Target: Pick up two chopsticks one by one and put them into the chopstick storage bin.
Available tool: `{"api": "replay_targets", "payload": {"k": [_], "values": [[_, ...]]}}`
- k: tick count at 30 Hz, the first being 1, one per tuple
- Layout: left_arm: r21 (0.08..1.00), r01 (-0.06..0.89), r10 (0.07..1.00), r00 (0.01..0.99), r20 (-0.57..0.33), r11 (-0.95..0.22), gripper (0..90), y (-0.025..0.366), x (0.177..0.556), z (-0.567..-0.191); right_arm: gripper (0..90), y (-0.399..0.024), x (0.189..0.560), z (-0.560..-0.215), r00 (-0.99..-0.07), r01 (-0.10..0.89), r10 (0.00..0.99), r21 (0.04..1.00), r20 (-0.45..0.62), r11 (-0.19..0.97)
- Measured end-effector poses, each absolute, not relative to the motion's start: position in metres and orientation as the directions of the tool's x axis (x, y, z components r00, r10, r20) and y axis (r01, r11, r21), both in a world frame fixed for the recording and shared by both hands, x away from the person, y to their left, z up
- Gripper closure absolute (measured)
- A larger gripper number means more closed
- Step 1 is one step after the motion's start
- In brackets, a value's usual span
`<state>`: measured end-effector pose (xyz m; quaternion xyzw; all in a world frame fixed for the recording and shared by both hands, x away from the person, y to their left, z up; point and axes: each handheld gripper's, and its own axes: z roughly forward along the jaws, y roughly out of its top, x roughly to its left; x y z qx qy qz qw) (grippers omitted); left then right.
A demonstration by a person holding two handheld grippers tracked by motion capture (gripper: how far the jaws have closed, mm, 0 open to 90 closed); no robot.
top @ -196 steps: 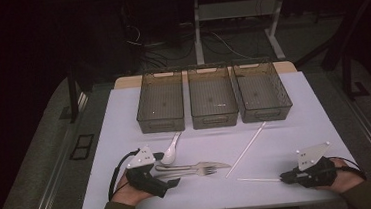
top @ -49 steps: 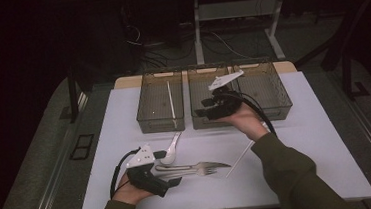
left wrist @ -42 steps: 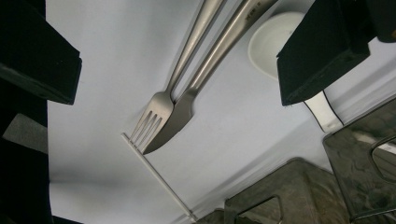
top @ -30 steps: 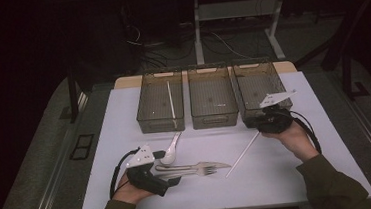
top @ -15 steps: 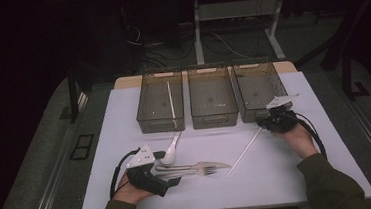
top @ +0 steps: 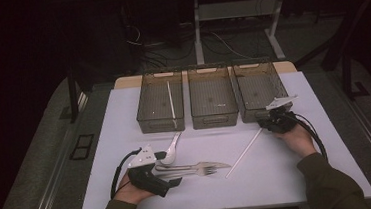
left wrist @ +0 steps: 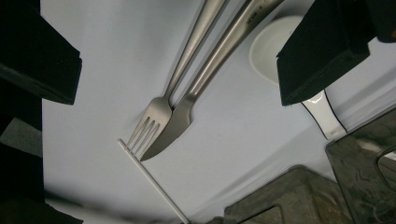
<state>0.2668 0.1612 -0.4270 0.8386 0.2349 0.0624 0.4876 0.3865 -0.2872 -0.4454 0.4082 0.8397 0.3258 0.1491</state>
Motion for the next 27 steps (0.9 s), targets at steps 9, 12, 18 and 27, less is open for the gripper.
{"api": "replay_targets", "payload": {"k": [9,12,18,27], "values": [[0.847,0.330,0.450,0.884,-0.123,-0.416,0.0,0.161,0.266,-0.427,89.7,-0.296,0.378,-0.447,-0.623,0.593,0.782,0.650,-0.003,0.475],[0.848,0.329,0.451,0.884,-0.123,-0.415,0.0,0.161,0.266,-0.426,89.7,-0.300,0.374,-0.446,-0.624,0.598,0.782,0.643,-0.001,0.478],[0.850,0.327,0.448,0.885,-0.123,-0.413,0.0,0.160,0.266,-0.427,89.7,-0.307,0.363,-0.445,-0.628,0.600,0.778,0.633,-0.007,0.490],[0.850,0.325,0.448,0.886,-0.120,-0.415,0.0,0.159,0.266,-0.426,89.7,-0.318,0.345,-0.443,-0.634,0.596,0.773,0.624,-0.020,0.505]]}}
